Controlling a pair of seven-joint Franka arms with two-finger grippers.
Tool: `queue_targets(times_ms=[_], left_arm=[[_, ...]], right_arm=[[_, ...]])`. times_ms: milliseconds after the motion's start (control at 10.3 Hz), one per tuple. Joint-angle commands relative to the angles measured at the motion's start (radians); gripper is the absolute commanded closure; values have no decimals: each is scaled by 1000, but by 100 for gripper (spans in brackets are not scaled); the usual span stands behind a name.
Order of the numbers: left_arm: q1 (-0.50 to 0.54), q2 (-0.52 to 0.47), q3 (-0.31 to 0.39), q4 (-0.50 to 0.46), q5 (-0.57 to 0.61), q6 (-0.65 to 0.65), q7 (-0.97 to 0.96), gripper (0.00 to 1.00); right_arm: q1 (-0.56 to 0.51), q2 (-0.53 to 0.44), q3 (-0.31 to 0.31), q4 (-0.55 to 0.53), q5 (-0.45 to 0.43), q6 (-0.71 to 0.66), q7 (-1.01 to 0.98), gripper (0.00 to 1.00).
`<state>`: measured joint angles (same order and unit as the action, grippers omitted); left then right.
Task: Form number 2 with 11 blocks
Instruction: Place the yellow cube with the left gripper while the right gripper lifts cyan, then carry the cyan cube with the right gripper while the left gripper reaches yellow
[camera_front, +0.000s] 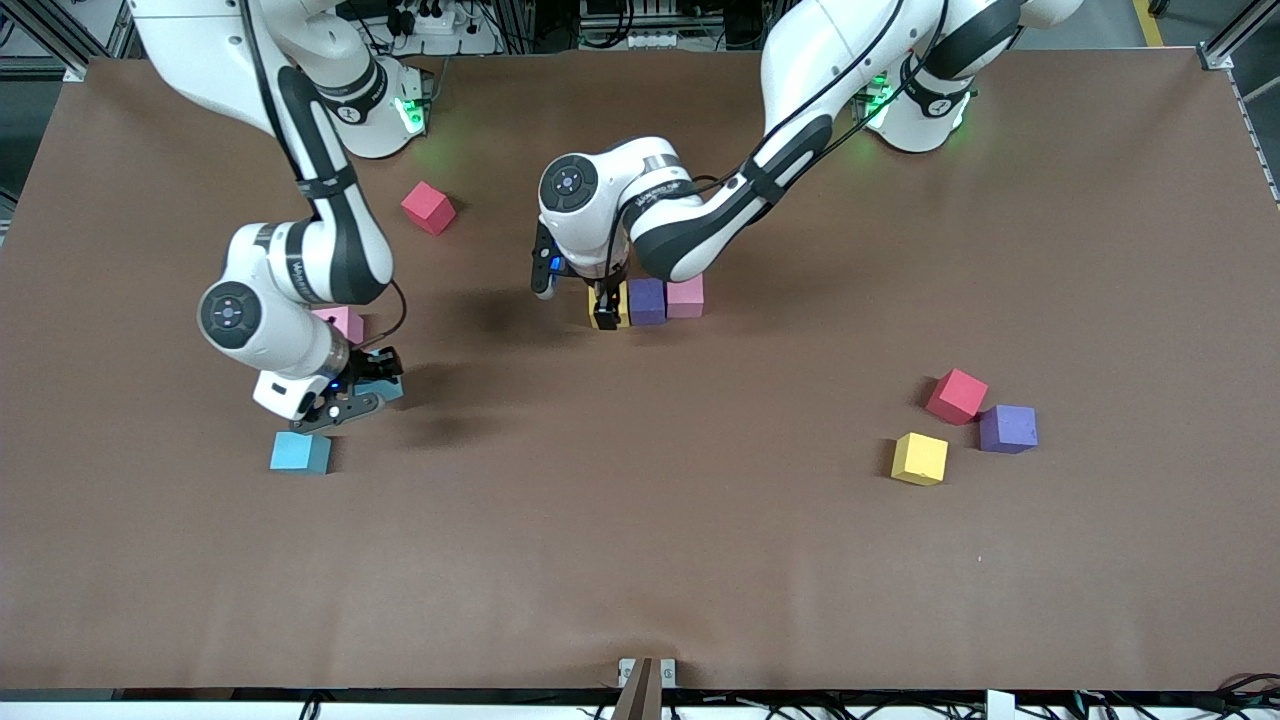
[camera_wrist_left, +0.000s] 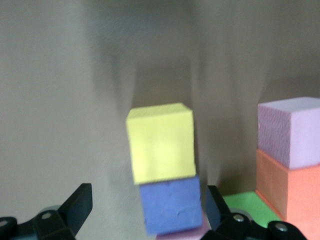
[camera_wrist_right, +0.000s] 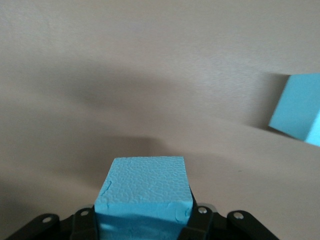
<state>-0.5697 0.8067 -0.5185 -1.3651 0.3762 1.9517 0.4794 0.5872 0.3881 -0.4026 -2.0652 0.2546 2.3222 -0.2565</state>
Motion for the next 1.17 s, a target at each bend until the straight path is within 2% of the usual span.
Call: queue_targets(times_ms=[0,292,681,875,973,1070], left_arm=[[27,-61,5,-6,-63,-68,-46,0],[112,-138,20,-11,-51,-85,-147,0],[330,-195,23,-12,-42,-108,-131,0],[414,-210,23,-11,-34,-108,-142,0],[457,-210,37,-12,-33,-108,-137,0],[517,-227,40,-11,-24,-108,-133,0]], right_arm=[[46,-18,-2,-4,11,-17,103,100],[126,-12,-2,11,11,-17,262,100],[226,32,2,88,12,-20,474,100],[230,110,63,190,12,-33,575,100],[220,161,86,279,14,-94,606,100],[215,211,97,369,62,-163,621,100]])
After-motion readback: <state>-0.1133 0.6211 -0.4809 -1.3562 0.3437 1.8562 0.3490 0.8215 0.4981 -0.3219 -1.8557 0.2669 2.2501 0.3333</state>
